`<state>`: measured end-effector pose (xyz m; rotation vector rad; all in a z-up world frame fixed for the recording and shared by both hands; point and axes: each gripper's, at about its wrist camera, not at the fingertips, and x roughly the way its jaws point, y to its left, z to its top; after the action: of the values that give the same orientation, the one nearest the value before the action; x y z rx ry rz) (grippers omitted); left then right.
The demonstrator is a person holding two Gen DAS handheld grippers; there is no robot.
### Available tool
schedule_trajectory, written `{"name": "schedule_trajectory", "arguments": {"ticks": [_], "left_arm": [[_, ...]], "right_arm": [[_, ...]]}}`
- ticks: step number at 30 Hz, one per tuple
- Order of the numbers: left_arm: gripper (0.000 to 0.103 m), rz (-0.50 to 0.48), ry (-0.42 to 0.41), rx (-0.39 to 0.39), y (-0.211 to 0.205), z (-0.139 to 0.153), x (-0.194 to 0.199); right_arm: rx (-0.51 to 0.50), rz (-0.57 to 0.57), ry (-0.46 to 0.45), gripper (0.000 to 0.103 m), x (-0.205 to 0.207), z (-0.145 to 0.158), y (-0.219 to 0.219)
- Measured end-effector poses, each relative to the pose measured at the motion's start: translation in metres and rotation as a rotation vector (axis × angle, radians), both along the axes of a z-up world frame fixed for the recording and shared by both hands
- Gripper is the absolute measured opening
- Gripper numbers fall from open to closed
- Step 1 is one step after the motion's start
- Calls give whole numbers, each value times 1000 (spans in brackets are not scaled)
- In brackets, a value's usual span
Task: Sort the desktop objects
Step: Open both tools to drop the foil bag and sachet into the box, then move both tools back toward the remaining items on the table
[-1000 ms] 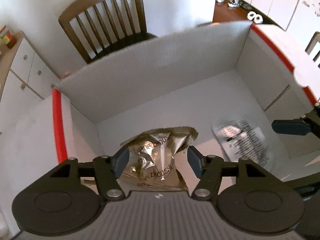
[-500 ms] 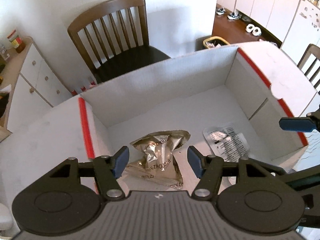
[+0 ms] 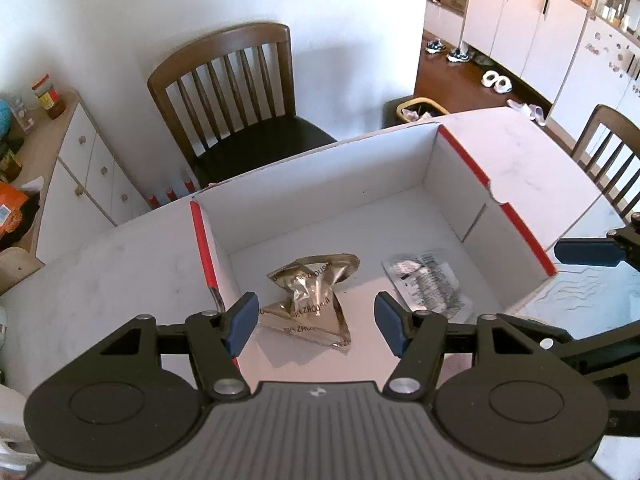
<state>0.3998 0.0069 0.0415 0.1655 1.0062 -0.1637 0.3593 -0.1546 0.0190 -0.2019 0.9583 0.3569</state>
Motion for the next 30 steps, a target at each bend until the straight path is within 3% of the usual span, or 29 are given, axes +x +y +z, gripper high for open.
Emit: {"name": "schedule_trajectory", "arguments": {"ticks": [14,30], "left_arm": [[63,0,-43,-39,2,29,-51],[63,-47,-126,-75,4,44,-120]], "right_arm": [[33,-30,-40,75,-42,30,-12],[103,-30,-84,77,-93,50,-27]]}}
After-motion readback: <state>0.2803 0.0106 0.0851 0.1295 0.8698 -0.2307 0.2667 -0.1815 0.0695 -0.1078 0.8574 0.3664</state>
